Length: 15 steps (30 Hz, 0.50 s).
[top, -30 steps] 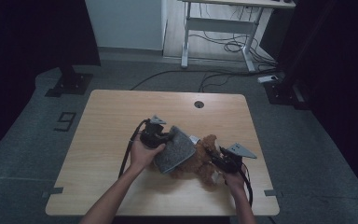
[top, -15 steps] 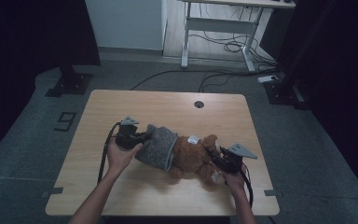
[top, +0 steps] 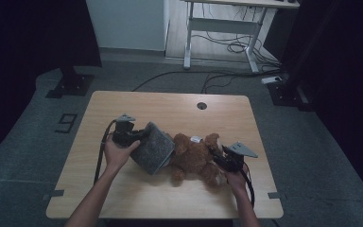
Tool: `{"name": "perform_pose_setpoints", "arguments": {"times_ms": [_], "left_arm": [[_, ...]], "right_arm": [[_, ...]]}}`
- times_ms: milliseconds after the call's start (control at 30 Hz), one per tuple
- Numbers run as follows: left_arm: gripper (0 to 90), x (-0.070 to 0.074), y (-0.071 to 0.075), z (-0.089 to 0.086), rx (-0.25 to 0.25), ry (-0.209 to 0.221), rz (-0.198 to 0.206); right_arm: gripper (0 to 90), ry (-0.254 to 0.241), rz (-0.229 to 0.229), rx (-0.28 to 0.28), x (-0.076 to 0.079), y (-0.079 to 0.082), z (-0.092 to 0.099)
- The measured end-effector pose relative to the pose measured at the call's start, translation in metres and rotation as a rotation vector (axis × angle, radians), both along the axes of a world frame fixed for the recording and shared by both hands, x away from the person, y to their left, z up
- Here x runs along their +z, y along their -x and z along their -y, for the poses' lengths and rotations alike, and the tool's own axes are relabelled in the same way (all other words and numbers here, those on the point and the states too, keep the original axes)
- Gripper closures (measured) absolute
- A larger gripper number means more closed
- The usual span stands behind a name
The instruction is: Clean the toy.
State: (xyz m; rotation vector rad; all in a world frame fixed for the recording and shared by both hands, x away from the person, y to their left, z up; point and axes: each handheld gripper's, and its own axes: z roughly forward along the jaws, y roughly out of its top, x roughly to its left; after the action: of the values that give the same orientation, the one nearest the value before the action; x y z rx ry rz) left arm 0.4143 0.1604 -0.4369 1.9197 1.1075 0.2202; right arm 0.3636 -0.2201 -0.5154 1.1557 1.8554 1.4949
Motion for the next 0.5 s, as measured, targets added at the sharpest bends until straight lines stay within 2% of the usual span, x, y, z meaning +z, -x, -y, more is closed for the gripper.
{"name": "perform_pose_setpoints", "arguments": {"times_ms": [100,233,367,500], "left_arm": [[83.6,0.002,-0.012,0.012,-0.03,0.027,-0.006],[83.6,-0.002,-0.025,0.028,-0.065,0.039,-0.035],[83.4,-0.007,-0.023,0.034,-0.088,0.048,-0.046],[83.5,-0.014,-0.017,0.033,-0.099,0.038,-0.063]], "right_arm": [[61.8,0.014,0.003,-0.004,0.004,-0.007,-0.003],[62.8,0.055,0.041,-0.005,0.011,-0.019,-0.009],[63.0,0.083,0.041,-0.008,0.02,-0.036,-0.017],[63.0,0.084,0.021,0.002,0.024,-0.051,-0.021]]}}
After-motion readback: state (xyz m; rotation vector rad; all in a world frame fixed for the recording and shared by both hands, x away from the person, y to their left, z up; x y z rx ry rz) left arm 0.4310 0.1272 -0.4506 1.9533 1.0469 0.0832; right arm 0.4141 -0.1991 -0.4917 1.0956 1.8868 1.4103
